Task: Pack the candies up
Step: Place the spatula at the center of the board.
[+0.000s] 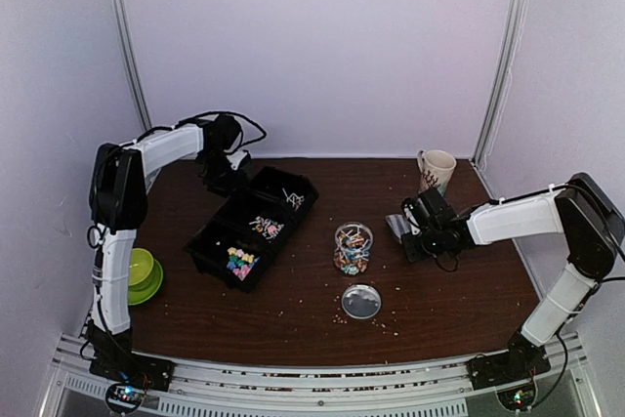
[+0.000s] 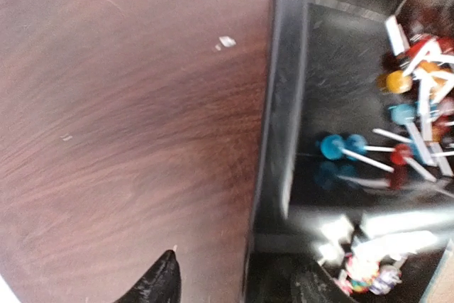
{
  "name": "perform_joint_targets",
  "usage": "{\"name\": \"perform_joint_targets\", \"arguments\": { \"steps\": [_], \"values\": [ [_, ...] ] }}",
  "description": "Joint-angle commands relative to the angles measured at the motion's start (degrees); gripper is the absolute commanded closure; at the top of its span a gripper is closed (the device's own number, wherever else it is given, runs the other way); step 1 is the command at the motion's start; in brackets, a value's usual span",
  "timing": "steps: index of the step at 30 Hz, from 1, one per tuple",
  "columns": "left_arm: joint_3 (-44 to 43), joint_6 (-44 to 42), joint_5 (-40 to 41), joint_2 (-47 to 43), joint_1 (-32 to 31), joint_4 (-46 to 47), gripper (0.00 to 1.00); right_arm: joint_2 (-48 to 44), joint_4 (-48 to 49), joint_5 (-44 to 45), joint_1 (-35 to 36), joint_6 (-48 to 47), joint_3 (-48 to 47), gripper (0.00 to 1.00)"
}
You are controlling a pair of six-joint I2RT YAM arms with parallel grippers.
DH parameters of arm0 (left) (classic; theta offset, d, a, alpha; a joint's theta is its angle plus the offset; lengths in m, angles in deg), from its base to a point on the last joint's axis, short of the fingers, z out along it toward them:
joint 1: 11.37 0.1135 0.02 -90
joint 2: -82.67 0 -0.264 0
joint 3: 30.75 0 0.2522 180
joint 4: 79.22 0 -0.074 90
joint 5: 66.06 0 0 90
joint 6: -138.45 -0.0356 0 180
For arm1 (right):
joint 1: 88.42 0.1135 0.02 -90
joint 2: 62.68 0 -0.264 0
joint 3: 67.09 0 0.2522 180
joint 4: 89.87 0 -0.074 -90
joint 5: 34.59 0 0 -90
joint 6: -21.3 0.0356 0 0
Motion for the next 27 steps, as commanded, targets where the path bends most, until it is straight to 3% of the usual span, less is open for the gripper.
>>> {"name": "perform_joint_targets", "arguments": {
  "steps": [1, 4, 12, 16, 22, 24, 27],
  "values": [
    [1.54, 2.13, 1.44, -8.94, 0.45, 0.48, 0.43, 0.6, -1.04, -0.49, -0.43, 0.38, -0.34, 0.88],
    [3.01, 2.72, 1.0, -12.1, 0.1, 0.61, 0.36, 0.35, -1.15, -0.45, -0.35, 0.44, -0.37, 0.87],
    [10.8, 3.02, 2.59, -20.6, -5.29, 1.58, 0.32, -0.8, -1.61, -0.63, -0.28, 0.17, -0.23, 0.81],
    [15.07, 2.86, 6.97, -23.54, -10.68, 2.08, 0.17, -1.81, -2.37, -0.67, -0.27, -0.19, -0.56, 0.73],
    [19.34, 2.48, 13.06, -24.65, -16.0, 2.13, 0.12, -4.93, -4.33, -1.38, -0.25, -0.54, -0.94, 0.69],
    [20.01, 1.94, 14.48, -24.12, -16.91, 2.1, 0.03, -6.59, -4.99, -1.14, -0.21, -0.71, -0.8, 0.68],
    [20.12, 1.06, 16.02, -22.89, -18.23, 1.78, 0.02, -8.86, -6.37, -0.99, -0.21, -1.3, -1.01, 0.66]
  ]
}}
